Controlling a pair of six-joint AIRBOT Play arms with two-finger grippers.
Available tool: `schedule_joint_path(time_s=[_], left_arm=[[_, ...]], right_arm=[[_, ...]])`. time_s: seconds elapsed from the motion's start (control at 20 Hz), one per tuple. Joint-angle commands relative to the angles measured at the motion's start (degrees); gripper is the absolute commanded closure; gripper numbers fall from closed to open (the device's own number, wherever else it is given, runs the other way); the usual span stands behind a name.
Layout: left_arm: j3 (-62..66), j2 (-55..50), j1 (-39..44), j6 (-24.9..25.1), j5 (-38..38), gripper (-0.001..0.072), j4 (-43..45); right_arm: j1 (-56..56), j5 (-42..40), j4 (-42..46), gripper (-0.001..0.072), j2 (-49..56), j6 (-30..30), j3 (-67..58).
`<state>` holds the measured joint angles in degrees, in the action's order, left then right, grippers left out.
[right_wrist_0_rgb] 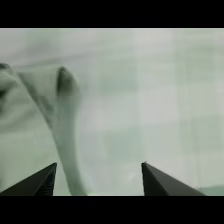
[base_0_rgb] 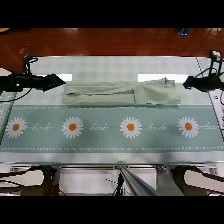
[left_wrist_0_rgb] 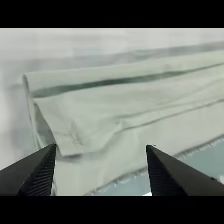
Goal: Fold the shirts.
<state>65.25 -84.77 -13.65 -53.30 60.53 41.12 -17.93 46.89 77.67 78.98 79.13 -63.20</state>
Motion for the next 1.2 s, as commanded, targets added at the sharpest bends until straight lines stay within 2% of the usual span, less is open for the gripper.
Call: schedule_joint_path(time_s=[0.0,0.1,0.2,0.6,0.65,0.7,0.8,0.85,0.95,1.0,1.05,1.1,1.15], left_arm=[[1.18,0.11,-0.17,0.11,6.1,0.0067,-0.07],[1.18,0.11,0.76,0.11,7.1,0.0067,-0.09],[1.18,0.11,1.81,0.11,7.52,0.0067,-0.11],[1.18,0.09,6.82,0.17,6.99,0.0067,-0.09],[1.18,0.09,7.13,0.15,7.02,0.0067,-0.09],[1.18,0.09,7.32,0.15,7.04,0.0067,-0.11],[1.18,0.09,7.39,0.13,7.04,0.0067,-0.2],[1.18,0.11,7.43,0.13,7.1,0.0071,-0.37],[1.25,0.11,8.09,0.09,7.74,0.0131,-1.4],[1.25,0.13,8.92,0.07,7.76,0.0131,-2.6],[1.31,0.11,10.19,0.07,7.65,0.0171,-4.09],[1.31,0.11,11.67,-0.07,7.41,0.0212,-5.73],[1.31,0.09,13.49,-1.05,6.86,0.0224,-7.1]], right_arm=[[-8.28,12.0,-13.2,0.0099,3.43,-3.19,-0.04],[-10.88,14.67,-24.39,0.0099,7.1,-5.27,-0.04],[-10.88,15.08,-30.14,0.0099,10.05,-6.01,-0.04],[0.68,7.69,-39.28,0.01,19.12,-8.31,-0.07],[2.58,6.01,-39.74,0.012,19.52,-9.4,-0.07],[3.98,4.96,-40.3,0.023,19.34,-11.82,-0.07],[5.31,4.96,-41.72,0.0608,17.81,-17.03,-0.07],[5.29,5.79,-41.72,0.0676,16.28,-17.2,-0.07],[5.14,8.76,-39.26,0.0677,11.74,-17.97,-0.07],[5.14,10.56,-36.35,0.0677,8.92,-17.92,-0.07],[5.44,12.57,-32.7,0.0677,5.66,-17.49,-0.07],[5.77,14.4,-29.4,0.0677,2.49,-16.04,-0.07],[6.27,15.96,-25.81,0.0677,-1.05,-13.6,-0.07]])
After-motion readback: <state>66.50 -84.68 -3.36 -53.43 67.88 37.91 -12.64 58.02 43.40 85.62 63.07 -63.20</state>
